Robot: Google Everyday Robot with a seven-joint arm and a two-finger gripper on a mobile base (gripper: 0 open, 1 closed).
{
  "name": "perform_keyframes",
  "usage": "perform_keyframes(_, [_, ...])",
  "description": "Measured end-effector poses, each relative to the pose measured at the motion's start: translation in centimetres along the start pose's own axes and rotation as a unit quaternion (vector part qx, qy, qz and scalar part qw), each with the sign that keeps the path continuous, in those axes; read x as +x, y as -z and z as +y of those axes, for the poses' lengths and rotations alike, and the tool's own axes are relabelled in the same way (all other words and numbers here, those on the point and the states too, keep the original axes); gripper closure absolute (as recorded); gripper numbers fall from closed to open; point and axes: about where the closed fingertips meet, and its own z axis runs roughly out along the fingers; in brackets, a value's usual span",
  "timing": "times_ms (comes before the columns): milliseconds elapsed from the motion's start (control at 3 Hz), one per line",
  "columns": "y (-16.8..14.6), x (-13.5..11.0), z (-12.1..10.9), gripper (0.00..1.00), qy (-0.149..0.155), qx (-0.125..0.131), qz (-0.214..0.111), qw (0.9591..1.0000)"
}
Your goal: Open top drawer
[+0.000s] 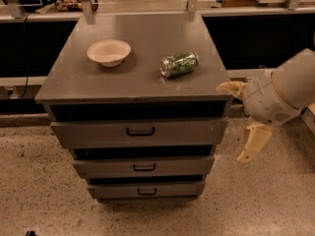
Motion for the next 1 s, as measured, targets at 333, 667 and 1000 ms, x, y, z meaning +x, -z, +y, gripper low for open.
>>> perform_keyframes(333, [1.2, -0.5, -1.0, 0.0, 0.009, 0.049, -0.032, 0.9983])
perform_keyframes(667, [-3.1, 0.0, -0.5, 0.0, 0.001, -0.01, -0.037, 0.9993])
perform_keyframes(1000, [-7.9, -0.7, 1.9, 0.0, 0.031, -0.036, -0.058, 0.9972])
